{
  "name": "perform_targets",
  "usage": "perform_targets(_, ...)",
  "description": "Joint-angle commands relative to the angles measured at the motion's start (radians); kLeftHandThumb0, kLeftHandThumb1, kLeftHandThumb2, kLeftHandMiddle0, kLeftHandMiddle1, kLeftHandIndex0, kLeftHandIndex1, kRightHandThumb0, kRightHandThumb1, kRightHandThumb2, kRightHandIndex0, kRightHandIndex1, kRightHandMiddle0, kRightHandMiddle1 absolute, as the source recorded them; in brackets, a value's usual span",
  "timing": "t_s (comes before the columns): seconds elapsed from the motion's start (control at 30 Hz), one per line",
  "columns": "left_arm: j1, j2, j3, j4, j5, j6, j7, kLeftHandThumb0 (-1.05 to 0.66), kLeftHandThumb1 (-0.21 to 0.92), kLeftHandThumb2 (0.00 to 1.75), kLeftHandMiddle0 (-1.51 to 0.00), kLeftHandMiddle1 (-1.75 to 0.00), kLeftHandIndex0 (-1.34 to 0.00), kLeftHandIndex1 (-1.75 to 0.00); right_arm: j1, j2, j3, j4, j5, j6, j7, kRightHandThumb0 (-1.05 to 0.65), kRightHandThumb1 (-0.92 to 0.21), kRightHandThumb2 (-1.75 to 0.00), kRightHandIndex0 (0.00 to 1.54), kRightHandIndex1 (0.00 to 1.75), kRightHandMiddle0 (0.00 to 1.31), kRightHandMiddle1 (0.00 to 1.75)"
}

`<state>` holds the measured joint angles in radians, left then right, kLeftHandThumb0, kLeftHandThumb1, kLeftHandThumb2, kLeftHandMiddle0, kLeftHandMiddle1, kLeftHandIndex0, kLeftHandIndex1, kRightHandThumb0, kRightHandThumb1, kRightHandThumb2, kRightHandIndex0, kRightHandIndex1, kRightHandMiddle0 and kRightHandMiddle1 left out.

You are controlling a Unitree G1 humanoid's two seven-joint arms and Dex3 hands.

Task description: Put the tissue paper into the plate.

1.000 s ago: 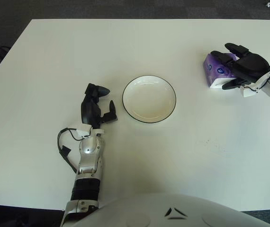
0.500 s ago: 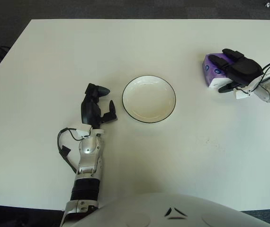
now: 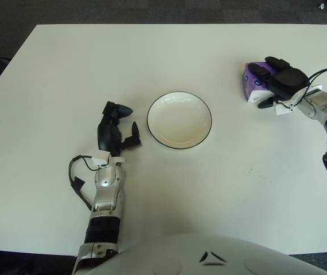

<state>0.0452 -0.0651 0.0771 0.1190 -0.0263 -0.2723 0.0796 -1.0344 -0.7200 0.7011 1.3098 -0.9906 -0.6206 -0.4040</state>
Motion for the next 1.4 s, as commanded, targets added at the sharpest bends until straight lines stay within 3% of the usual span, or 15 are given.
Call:
perform_targets(0.0,0.080,-0.006,0.005,0.066,0.007,0.035,0.013,-0.01,0.25,1.42,-0.66,-1.75,-0.43,-1.75,0.053,0.047,0.044,0.024,-0.025,0.001,0.054,-1.05,-0.80,-0.10,0.00,0.00,0.00,0.00)
perform_targets(0.63,0.094,-0.015,0.000,0.058,0.011,0.015,0.019,-0.01,0.25,1.40,-0.65,-1.73,-0.44,-1.75,0.047,0.055,0.107,0.031,-0.029,-0.023,0.073,-1.05,-0.80,-0.15,0.00,0.00,0.00,0.03)
perform_targets(0.8,0.096,-0.017,0.000,0.059,0.013,0.010,0.022,-0.01,0.20,1.47,-0.69,-1.74,-0.47,-1.75,0.061,0.061,0.079,0.037,0.018,-0.035,0.123,-0.98,-0.52,-0.61,0.03,0.04,0.00,0.45)
perform_targets(0.97,0.096,-0.017,0.000,0.059,0.019,0.012,0.025,-0.01,0.21,1.46,-0.68,-1.75,-0.47,-1.75,0.075,0.066,0.052,0.039,0.073,-0.050,0.190,-0.86,-0.32,-0.83,0.00,0.59,0.00,0.99)
perform_targets(1.1,0.096,-0.020,0.002,0.057,0.019,0.018,0.030,-0.01,0.22,1.44,-0.68,-1.74,-0.46,-1.75,0.085,0.074,0.037,0.038,0.108,-0.052,0.235,-0.76,-0.24,-0.93,0.00,0.87,0.00,1.36)
perform_targets(1.2,0.096,-0.018,0.003,0.062,0.015,0.012,0.026,-0.01,0.22,1.44,-0.68,-1.73,-0.46,-1.75,0.093,0.078,0.029,0.037,0.129,-0.052,0.262,-0.73,-0.22,-0.98,0.00,0.99,0.00,1.53)
perform_targets(1.37,0.094,-0.015,0.006,0.067,0.013,0.010,0.022,-0.01,0.24,1.42,-0.66,-1.74,-0.44,-1.75,0.099,0.081,0.026,0.032,0.148,-0.056,0.293,-0.72,-0.24,-1.00,0.00,1.20,0.01,1.67)
